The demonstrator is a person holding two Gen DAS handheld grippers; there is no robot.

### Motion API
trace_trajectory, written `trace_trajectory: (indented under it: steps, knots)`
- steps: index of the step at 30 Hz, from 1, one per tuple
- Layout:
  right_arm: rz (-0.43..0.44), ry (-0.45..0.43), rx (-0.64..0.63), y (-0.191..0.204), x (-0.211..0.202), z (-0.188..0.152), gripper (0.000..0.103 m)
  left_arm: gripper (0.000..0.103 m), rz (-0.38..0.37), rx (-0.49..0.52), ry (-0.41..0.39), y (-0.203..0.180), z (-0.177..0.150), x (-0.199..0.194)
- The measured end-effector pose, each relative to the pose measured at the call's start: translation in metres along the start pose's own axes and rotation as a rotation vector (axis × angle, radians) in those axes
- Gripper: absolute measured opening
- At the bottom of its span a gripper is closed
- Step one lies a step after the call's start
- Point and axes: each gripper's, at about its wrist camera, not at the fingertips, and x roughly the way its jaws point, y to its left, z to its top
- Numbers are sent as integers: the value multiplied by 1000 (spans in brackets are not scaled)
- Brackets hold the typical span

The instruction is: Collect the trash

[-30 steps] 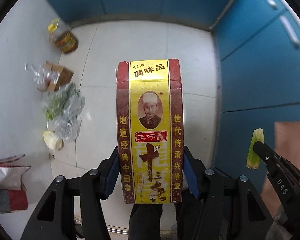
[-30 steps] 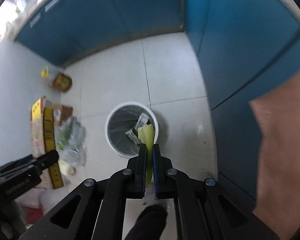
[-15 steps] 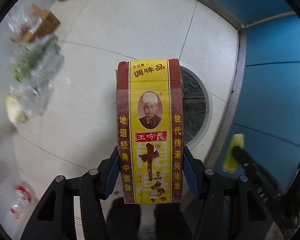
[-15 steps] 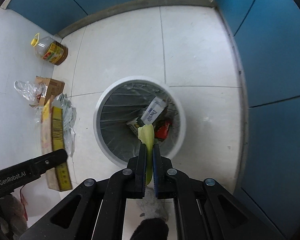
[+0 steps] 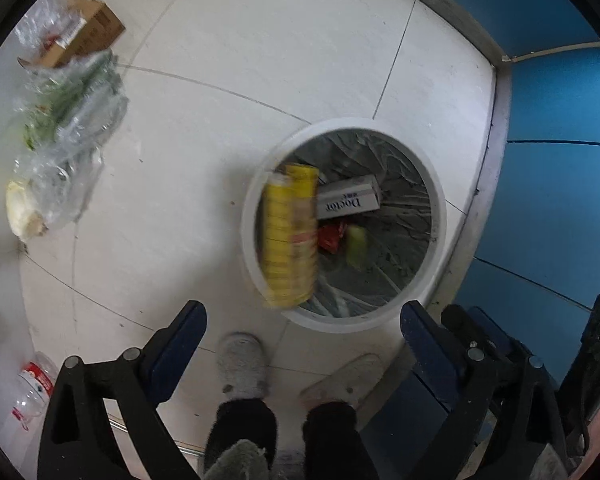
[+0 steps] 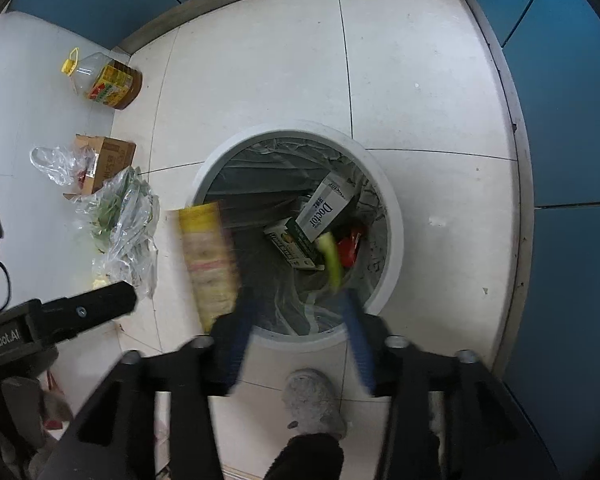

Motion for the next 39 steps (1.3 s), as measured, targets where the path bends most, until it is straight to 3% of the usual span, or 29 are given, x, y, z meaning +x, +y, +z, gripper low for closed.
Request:
trace_trajectory:
  steps: [1,3,8,12,17,24,30,39]
  knots:
    - [-20,-1,-3,0,-2,-1,77,99,15,6,-18,1,-1,-5]
    - [-58,-6,-9,0,-9,-4,91,99,60,21,-50,0,-2,-14]
    - [-148,-37,-44,3,-34,-14,100,99,161,64,-134,3,-18,-47]
    - [-195,-50,-59,10,-71,-30,101,99,241,96,-200,1,-45,-88]
    - [-216,-93,-85,29,-151,-58,101,99,289,137,-259,-12,-88,-153]
    - [-222,-167,-89,50,-277,-98,101,99,257,162,-345,-36,-148,-259]
    - [-212,-280,-92,63,-402,-136,101,99,236,193,-409,-61,-196,-334]
    - [-159,-360,-85,65,-521,-193,101,103,196,205,-483,-77,-255,-404]
